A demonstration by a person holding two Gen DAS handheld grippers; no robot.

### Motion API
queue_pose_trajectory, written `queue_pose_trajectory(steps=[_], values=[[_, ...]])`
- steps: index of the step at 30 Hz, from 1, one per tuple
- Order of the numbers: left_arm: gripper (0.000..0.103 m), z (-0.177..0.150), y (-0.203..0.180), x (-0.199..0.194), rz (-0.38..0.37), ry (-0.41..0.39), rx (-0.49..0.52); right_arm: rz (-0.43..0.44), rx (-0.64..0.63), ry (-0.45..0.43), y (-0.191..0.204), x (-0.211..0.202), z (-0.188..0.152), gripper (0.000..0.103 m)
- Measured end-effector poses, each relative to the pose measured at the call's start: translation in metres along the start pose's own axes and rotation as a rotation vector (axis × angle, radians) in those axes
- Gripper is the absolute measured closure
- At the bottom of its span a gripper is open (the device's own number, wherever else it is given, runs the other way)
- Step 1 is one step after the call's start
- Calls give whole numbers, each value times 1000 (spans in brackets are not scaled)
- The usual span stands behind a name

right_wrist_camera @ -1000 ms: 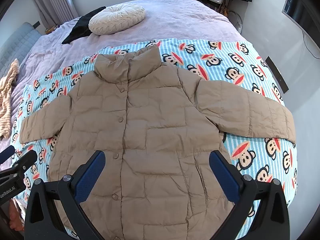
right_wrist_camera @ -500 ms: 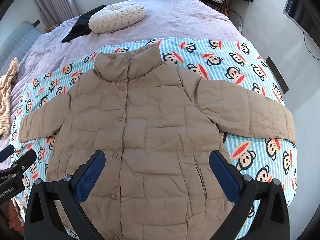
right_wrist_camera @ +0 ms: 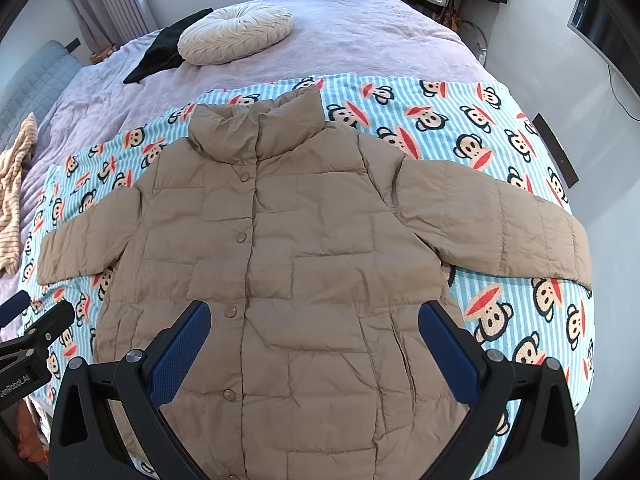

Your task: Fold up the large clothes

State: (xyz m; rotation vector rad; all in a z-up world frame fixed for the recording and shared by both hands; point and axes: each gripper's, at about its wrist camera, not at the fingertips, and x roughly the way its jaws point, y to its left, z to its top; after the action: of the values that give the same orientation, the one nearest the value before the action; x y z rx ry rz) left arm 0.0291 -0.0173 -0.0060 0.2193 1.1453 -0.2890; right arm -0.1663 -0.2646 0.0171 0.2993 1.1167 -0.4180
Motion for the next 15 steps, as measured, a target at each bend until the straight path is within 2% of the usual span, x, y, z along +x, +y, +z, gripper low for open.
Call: queue_pose_trajectory(steps=[15], values=[[0, -2, 8, 10, 2, 19, -17, -1, 2, 6, 2, 3, 3, 0]])
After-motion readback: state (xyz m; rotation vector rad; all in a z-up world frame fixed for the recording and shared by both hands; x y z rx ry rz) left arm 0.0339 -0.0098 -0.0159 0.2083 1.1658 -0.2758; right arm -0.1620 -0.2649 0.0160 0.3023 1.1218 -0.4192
